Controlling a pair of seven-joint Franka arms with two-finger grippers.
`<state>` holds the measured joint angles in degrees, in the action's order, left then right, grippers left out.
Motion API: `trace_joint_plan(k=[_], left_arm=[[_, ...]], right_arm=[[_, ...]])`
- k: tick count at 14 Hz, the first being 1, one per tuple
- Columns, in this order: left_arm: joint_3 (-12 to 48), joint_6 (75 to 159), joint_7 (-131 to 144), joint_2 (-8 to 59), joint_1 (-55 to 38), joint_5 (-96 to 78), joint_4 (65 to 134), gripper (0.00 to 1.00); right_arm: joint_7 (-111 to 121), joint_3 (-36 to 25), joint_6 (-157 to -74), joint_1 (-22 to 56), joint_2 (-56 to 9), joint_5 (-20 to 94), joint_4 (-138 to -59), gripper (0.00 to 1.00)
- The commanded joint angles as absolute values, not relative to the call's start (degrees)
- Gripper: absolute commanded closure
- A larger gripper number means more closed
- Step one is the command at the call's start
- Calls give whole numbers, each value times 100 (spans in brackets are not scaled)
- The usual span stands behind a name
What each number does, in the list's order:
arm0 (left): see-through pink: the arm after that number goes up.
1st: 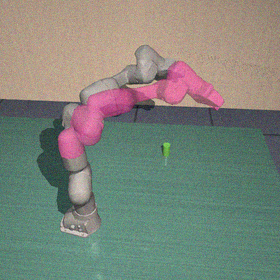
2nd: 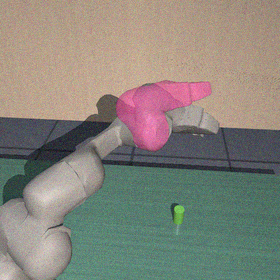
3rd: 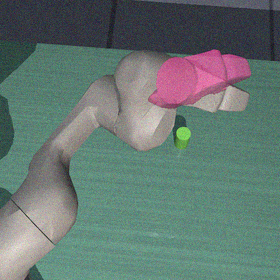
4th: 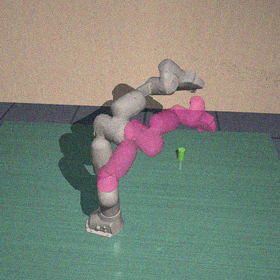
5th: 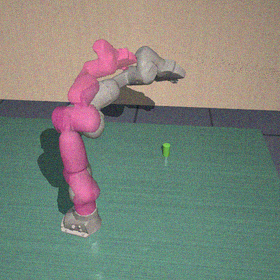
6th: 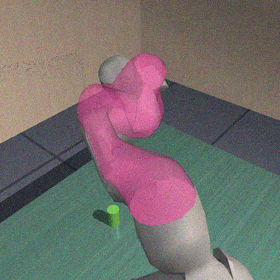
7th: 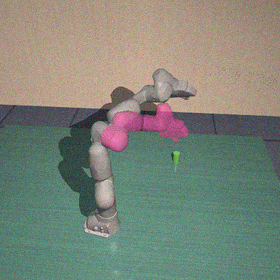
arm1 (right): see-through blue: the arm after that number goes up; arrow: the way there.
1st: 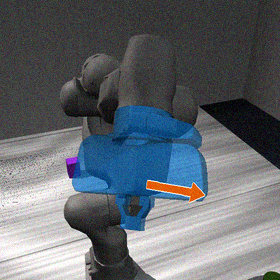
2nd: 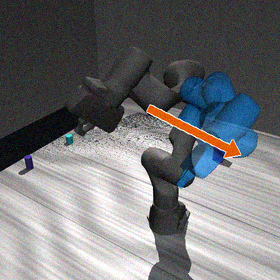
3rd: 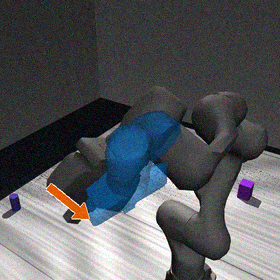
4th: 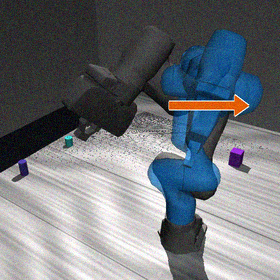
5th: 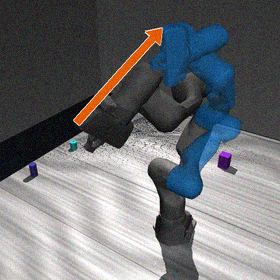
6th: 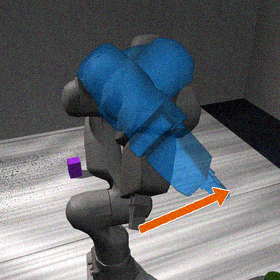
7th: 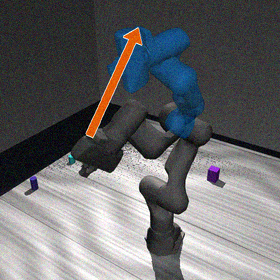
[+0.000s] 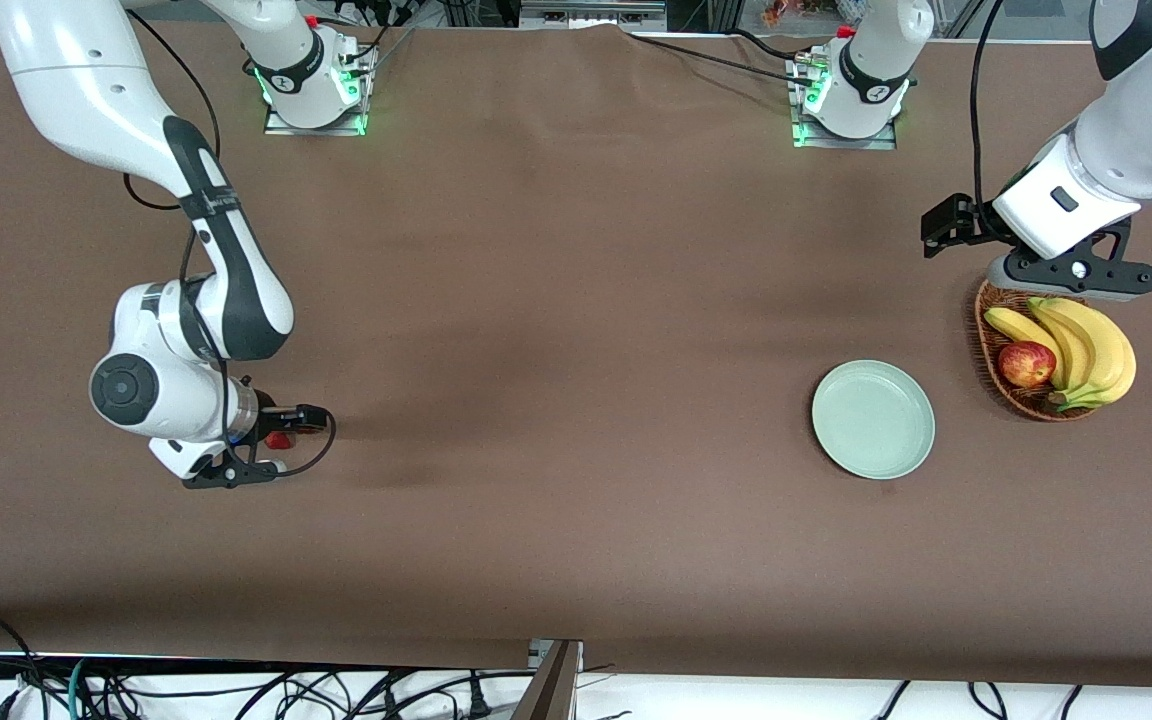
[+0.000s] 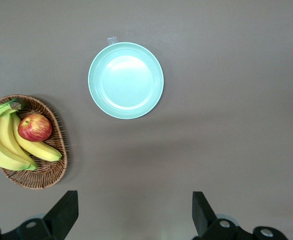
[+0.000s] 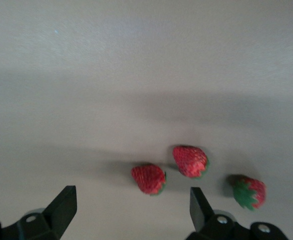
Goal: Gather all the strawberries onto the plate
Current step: 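Reach the right gripper down and grasp a red strawberry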
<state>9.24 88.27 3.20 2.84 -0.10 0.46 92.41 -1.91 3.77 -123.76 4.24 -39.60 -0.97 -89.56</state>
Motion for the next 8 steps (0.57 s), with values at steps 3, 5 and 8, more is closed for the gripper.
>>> trace_joint_plan(k=[3, 5, 8], left_arm=[[897, 8807, 220, 334, -18, -18, 9114, 0], [896, 8807, 211, 334, -9, -18, 9123, 0], [896, 8807, 211, 334, -9, -9, 9123, 0]], right_arm=[[-290, 378, -12603, 431, -3990, -220, -9254, 0], [-290, 378, -12778, 431, -3999, -220, -9430, 0], [-281, 369, -12841, 422, -3999, -228, -9527, 0]])
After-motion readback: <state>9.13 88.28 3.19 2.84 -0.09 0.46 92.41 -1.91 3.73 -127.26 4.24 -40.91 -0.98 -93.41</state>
